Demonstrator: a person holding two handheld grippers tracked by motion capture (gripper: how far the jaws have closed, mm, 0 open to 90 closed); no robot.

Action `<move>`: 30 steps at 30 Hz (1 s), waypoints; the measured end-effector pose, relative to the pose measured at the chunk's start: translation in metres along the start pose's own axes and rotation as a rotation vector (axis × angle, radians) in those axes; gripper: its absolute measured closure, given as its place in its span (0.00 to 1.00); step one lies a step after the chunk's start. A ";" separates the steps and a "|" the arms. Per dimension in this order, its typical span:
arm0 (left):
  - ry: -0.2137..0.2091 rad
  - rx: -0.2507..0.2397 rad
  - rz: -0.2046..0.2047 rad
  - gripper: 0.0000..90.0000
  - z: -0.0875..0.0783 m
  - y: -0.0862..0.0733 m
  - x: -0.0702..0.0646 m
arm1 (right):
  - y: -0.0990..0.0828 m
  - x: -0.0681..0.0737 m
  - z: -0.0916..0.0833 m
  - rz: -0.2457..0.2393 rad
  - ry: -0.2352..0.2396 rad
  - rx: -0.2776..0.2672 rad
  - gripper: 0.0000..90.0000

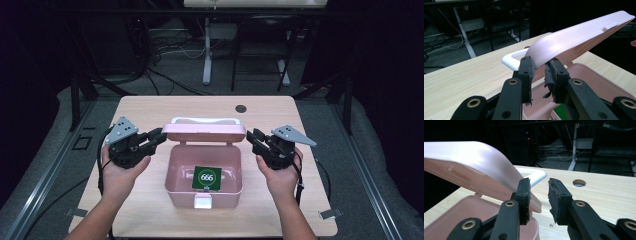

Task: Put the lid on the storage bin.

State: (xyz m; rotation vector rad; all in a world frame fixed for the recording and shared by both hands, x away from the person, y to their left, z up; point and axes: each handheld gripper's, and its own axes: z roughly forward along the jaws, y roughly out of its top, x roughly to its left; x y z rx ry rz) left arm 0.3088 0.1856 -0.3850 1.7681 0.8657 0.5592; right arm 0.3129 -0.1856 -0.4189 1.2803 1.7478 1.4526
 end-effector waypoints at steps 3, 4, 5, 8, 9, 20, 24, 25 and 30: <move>-0.002 0.001 0.002 0.81 -0.001 -0.001 -0.001 | 0.000 0.001 0.001 0.001 0.004 0.001 0.77; -0.003 0.002 0.001 0.81 -0.002 -0.001 -0.001 | 0.000 0.002 0.001 -0.003 0.001 0.003 0.77; -0.003 -0.001 0.002 0.81 -0.002 -0.002 -0.002 | -0.001 0.002 0.001 0.000 0.000 0.005 0.76; -0.007 0.001 0.002 0.80 -0.003 -0.003 -0.003 | -0.001 0.001 0.002 0.004 0.001 0.006 0.74; -0.008 -0.001 0.003 0.79 -0.003 -0.004 -0.003 | 0.000 0.000 0.002 0.004 0.001 0.006 0.73; -0.020 0.002 0.006 0.77 -0.007 -0.011 -0.006 | 0.000 -0.002 0.002 0.010 0.016 0.006 0.66; -0.026 0.008 0.005 0.77 -0.009 -0.014 -0.008 | 0.001 -0.003 0.003 0.012 0.021 0.013 0.65; -0.030 0.011 0.008 0.77 -0.010 -0.015 -0.008 | 0.001 -0.003 0.003 0.013 0.023 0.015 0.65; -0.040 0.018 0.011 0.77 -0.013 -0.019 -0.009 | 0.000 -0.005 0.005 0.015 0.024 0.021 0.64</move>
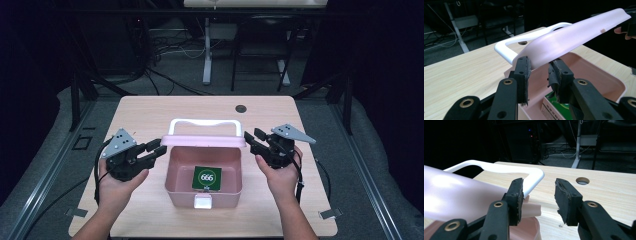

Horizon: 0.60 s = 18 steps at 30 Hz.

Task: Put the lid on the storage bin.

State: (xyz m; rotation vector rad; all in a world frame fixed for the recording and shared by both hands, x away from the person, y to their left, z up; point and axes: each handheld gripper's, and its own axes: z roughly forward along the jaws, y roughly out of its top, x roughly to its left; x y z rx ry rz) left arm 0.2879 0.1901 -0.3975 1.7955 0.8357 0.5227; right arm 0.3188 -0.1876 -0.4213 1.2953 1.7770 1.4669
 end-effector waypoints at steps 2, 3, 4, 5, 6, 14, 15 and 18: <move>-0.002 0.000 0.002 0.77 -0.001 -0.001 -0.001 | 0.000 0.000 0.000 0.001 0.000 0.000 0.64; -0.001 0.000 0.000 0.77 -0.002 -0.002 -0.002 | 0.000 0.000 0.000 0.001 0.000 0.000 0.64; -0.004 -0.001 -0.001 0.76 -0.002 -0.002 -0.002 | 0.000 0.000 0.000 0.000 0.001 -0.003 0.64; -0.003 0.000 0.000 0.76 -0.002 -0.003 -0.002 | 0.000 0.000 -0.001 0.002 0.001 -0.005 0.64; -0.005 0.003 -0.002 0.76 -0.003 -0.003 -0.003 | 0.001 0.000 -0.001 0.006 0.001 -0.006 0.63; -0.011 0.012 0.006 0.75 -0.006 -0.008 -0.005 | 0.001 -0.001 -0.002 0.011 0.000 -0.011 0.63; -0.012 0.014 0.007 0.75 -0.006 -0.009 -0.006 | 0.001 -0.001 -0.002 0.010 0.000 -0.011 0.63; -0.017 0.015 0.004 0.75 -0.008 -0.011 -0.006 | 0.001 -0.002 -0.001 0.011 -0.001 -0.008 0.63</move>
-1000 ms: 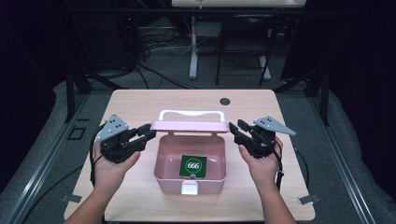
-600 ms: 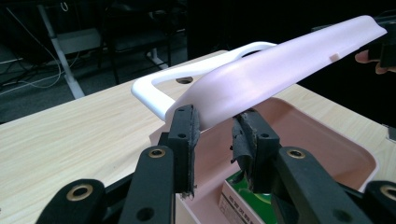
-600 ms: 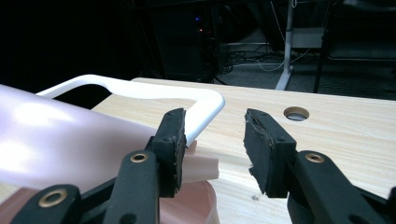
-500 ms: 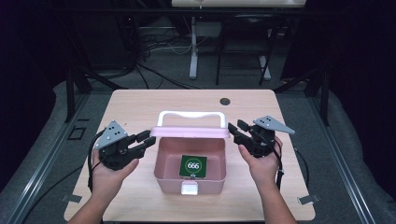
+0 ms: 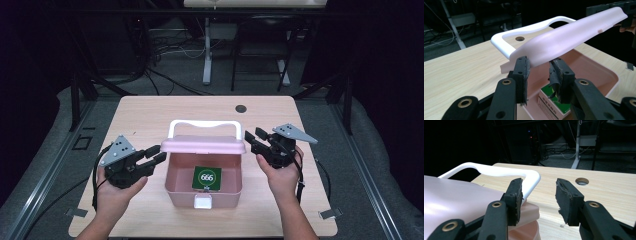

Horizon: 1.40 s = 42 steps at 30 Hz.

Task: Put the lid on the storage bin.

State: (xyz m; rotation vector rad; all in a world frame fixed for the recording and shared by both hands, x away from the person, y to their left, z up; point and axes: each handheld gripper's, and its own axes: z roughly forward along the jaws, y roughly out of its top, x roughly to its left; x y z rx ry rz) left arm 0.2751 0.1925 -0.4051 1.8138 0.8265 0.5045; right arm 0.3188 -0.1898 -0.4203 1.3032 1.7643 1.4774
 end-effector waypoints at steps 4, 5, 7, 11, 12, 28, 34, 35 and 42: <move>-0.004 0.004 0.000 0.75 -0.001 -0.003 -0.001 | 0.000 0.000 0.000 0.000 0.000 -0.001 0.62; -0.006 0.007 -0.001 0.75 -0.002 -0.004 -0.002 | 0.000 -0.001 0.000 0.002 -0.001 -0.003 0.62; -0.009 0.010 0.001 0.75 -0.003 -0.005 -0.003 | 0.000 -0.001 0.000 0.003 -0.002 -0.003 0.62; -0.012 0.009 0.000 0.75 -0.005 -0.010 -0.005 | 0.001 -0.002 0.000 0.004 -0.003 -0.002 0.62; -0.014 0.010 -0.003 0.75 -0.006 -0.011 -0.005 | 0.001 -0.001 0.000 0.004 -0.003 -0.001 0.62; -0.031 0.011 -0.020 0.75 -0.010 -0.025 -0.010 | 0.002 -0.001 0.000 0.001 -0.001 0.005 0.62; -0.041 0.013 -0.026 0.75 -0.011 -0.033 -0.011 | 0.002 -0.001 0.000 0.002 -0.001 0.006 0.62; -0.041 0.014 -0.029 0.75 -0.011 -0.035 -0.012 | 0.002 -0.001 0.000 0.003 -0.001 0.006 0.62; -0.030 0.013 -0.015 0.75 -0.012 -0.044 -0.016 | 0.001 -0.001 0.000 0.001 -0.003 0.011 0.62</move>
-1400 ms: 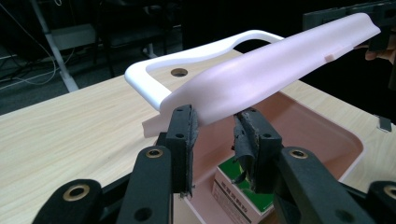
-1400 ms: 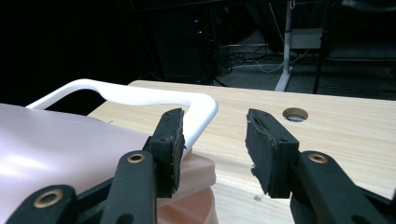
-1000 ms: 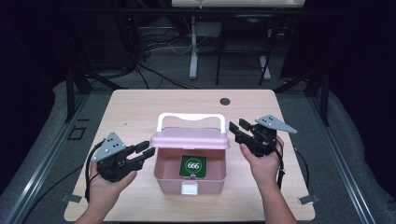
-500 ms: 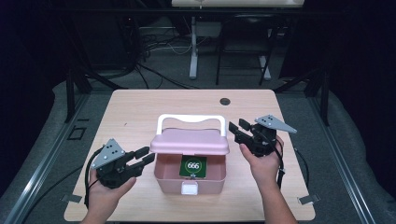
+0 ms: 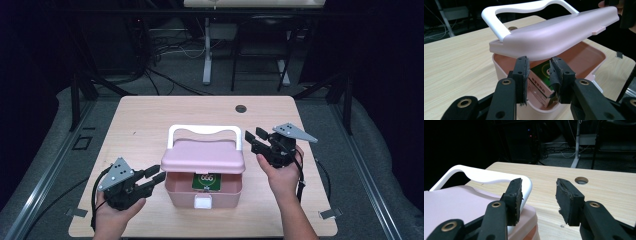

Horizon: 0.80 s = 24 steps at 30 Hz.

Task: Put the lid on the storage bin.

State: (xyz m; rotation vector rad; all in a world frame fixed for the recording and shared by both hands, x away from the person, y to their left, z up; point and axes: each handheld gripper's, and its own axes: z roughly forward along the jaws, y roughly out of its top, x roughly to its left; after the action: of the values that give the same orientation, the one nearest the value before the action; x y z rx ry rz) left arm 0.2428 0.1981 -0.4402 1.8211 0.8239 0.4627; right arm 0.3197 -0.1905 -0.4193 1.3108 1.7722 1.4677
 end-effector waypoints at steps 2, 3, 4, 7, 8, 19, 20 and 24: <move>0.000 0.006 0.006 0.75 0.000 -0.002 -0.001 | 0.000 0.000 0.000 0.000 -0.001 0.002 0.62; 0.001 -0.001 -0.001 0.75 0.000 -0.003 -0.001 | 0.000 0.000 0.000 0.000 -0.001 0.002 0.62; 0.000 0.000 -0.004 0.75 0.000 -0.005 -0.001 | 0.000 0.000 0.000 -0.001 -0.002 0.002 0.62; -0.004 0.005 -0.003 0.75 0.000 -0.008 -0.002 | 0.000 0.000 0.000 0.000 -0.003 0.002 0.62; -0.001 0.005 -0.001 0.76 0.000 -0.009 -0.002 | 0.000 -0.001 0.000 0.000 -0.003 0.002 0.62; -0.005 0.022 -0.001 0.79 0.002 -0.027 -0.002 | -0.003 0.002 0.004 -0.019 -0.009 0.016 0.62; -0.005 0.027 0.001 0.79 0.002 -0.028 -0.002 | -0.003 0.002 0.004 -0.019 -0.009 0.018 0.62; -0.007 0.039 -0.006 0.79 0.004 -0.033 -0.003 | -0.003 0.002 0.004 -0.018 -0.010 0.021 0.62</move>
State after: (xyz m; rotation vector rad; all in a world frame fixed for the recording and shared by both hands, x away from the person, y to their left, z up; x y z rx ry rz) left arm 0.2320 0.2008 -0.4720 1.8552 0.8388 0.4389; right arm 0.3212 -0.1868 -0.4230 1.3072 1.7925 1.4345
